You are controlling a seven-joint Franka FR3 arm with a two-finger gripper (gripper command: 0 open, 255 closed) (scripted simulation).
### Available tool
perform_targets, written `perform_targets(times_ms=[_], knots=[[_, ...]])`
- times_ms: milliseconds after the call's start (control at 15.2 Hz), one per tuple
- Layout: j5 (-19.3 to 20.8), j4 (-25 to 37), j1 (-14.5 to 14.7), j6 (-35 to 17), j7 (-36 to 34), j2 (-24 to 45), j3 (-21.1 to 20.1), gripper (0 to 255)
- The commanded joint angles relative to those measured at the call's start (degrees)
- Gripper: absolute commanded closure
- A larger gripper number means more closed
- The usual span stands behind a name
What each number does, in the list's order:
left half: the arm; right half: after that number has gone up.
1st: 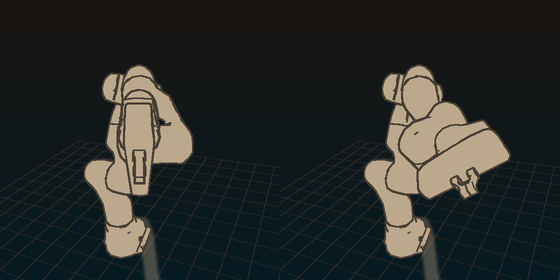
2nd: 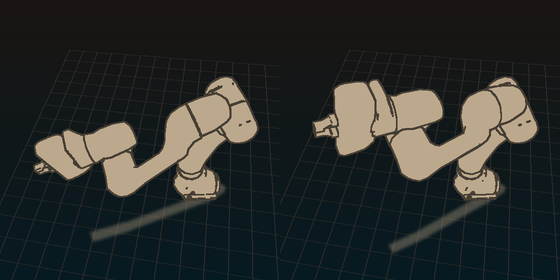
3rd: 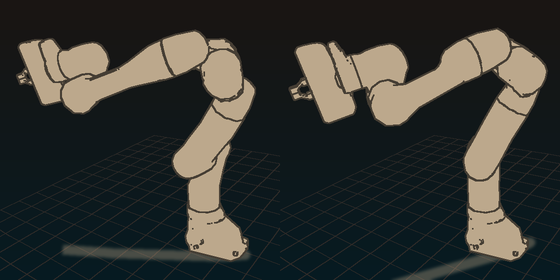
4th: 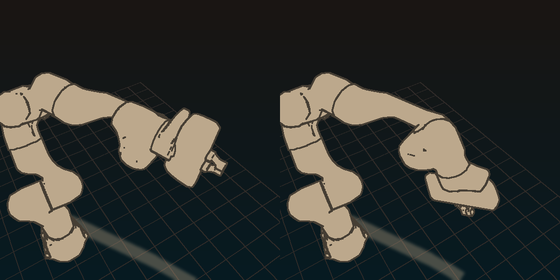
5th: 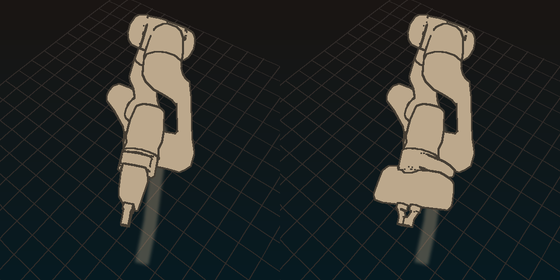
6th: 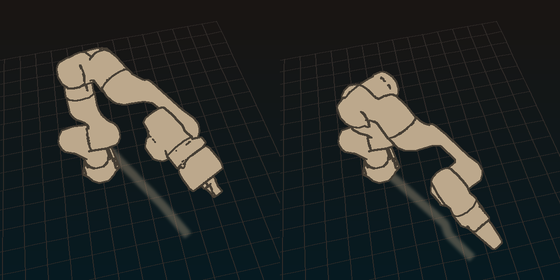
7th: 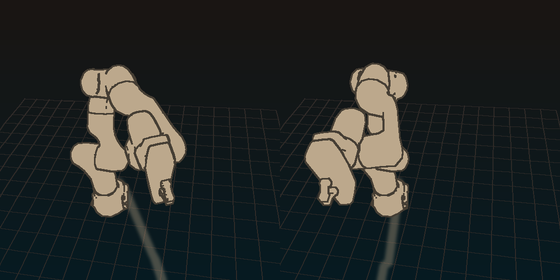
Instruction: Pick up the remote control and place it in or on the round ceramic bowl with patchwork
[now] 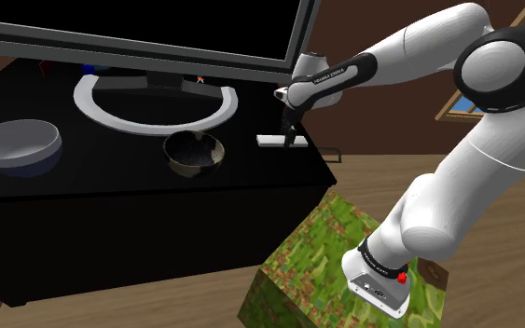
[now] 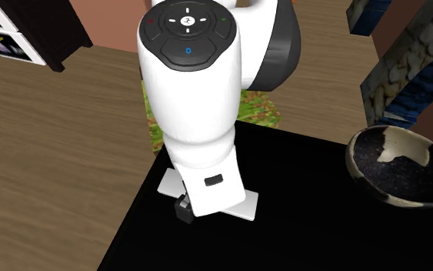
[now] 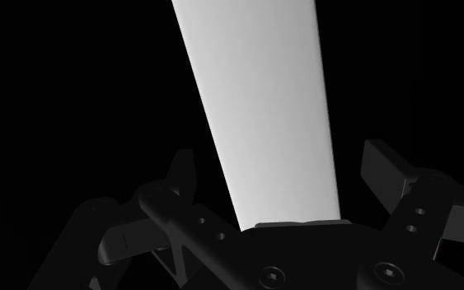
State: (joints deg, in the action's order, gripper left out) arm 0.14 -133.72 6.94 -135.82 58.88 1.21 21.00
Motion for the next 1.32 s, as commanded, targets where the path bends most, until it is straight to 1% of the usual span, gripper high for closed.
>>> perform_targets(times_ms=[0, 396, 462, 1056, 1254], knots=[[-0.2, -0.2, 0.0, -0.6, 0.2, 0.4, 0.0, 0], [-0.2, -0.2, 0.0, -0.6, 0.2, 0.4, 0.0, 0], [-0.2, -0.2, 0.0, -0.6, 0.2, 0.4, 0.0, 255], [-0.2, -0.2, 0.0, -0.6, 0.2, 0.4, 0.0, 255], [0.6, 0.6, 0.0, 1.8, -0.4, -1.2, 0.0, 255]])
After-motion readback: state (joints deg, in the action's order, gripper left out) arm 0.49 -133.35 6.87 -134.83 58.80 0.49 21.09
